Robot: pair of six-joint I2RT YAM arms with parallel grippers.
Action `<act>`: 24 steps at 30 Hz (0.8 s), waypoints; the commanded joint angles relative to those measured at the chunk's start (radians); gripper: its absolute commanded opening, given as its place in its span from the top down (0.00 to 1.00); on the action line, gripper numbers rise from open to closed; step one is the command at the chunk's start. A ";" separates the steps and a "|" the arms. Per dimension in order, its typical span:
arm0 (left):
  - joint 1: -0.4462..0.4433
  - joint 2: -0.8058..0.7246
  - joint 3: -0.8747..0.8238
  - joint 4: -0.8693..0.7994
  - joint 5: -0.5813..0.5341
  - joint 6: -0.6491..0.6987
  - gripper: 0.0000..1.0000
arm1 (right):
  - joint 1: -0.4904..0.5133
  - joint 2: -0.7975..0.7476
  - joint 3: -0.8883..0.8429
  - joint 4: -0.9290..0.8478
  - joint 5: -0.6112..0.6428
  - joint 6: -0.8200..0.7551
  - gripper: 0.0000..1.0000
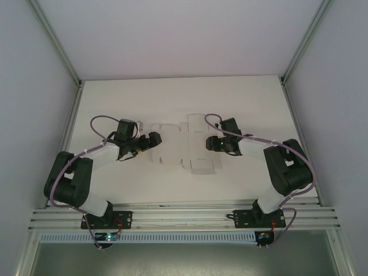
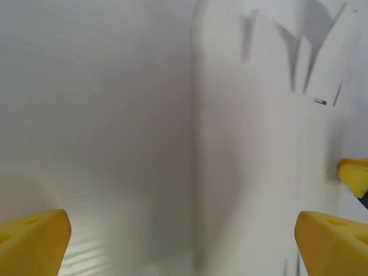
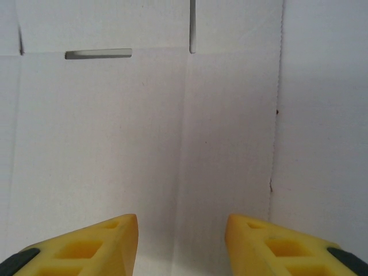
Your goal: Assemble paper box
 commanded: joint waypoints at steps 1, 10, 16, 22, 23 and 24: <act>-0.026 0.071 0.014 0.186 0.130 -0.065 0.01 | -0.010 0.049 -0.035 -0.003 -0.024 0.028 0.53; -0.094 0.164 0.082 0.323 0.218 -0.119 0.23 | -0.010 0.055 -0.061 0.017 -0.033 0.026 0.53; -0.100 0.126 0.088 0.287 0.201 -0.103 0.75 | -0.014 0.039 -0.075 0.027 -0.047 0.024 0.53; -0.102 0.017 0.102 0.205 0.182 -0.040 1.00 | -0.046 -0.106 -0.052 0.021 -0.126 0.009 0.43; -0.102 -0.014 0.103 0.193 0.177 -0.033 1.00 | -0.056 -0.155 -0.051 0.020 -0.147 -0.003 0.40; -0.102 -0.043 0.100 0.183 0.173 -0.030 1.00 | -0.067 -0.203 -0.053 0.016 -0.171 -0.021 0.37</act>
